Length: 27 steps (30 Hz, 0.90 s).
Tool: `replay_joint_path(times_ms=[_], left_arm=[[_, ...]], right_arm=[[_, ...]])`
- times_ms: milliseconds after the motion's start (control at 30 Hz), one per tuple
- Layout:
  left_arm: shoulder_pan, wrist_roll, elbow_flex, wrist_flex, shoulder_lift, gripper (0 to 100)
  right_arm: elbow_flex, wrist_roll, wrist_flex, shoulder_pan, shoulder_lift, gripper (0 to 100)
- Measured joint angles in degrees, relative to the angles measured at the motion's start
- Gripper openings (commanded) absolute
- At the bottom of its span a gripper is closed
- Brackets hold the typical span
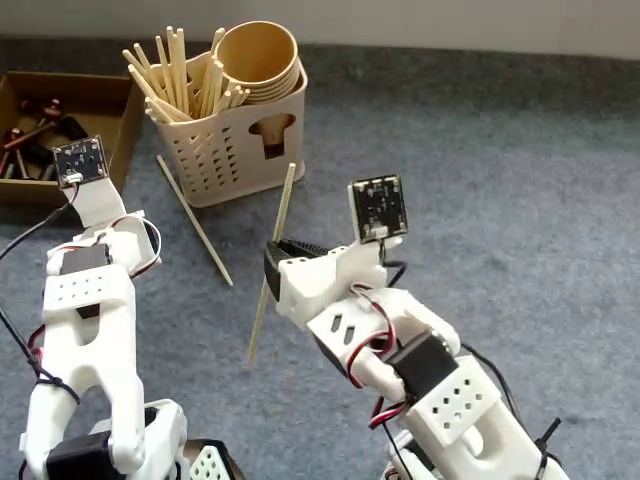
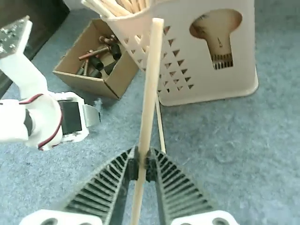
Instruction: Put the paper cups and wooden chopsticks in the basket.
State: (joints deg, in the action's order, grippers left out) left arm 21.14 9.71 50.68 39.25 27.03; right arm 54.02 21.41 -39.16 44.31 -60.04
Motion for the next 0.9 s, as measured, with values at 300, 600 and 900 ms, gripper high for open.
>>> replay_joint_path(times_ms=[300, 600, 900], left_arm=[[0.00, 0.00, 0.00, 0.00, 0.00, 0], [0.00, 0.00, 0.00, 0.00, 0.00, 0], [0.00, 0.00, 0.00, 0.00, 0.00, 0]], right_arm=[[6.77, -1.67, 13.19, 0.00, -8.35, 0.5], [9.76, -1.67, 28.92, -4.92, -11.78, 0.5], [9.76, -3.69, 41.76, -6.77, -11.78, 0.5]])
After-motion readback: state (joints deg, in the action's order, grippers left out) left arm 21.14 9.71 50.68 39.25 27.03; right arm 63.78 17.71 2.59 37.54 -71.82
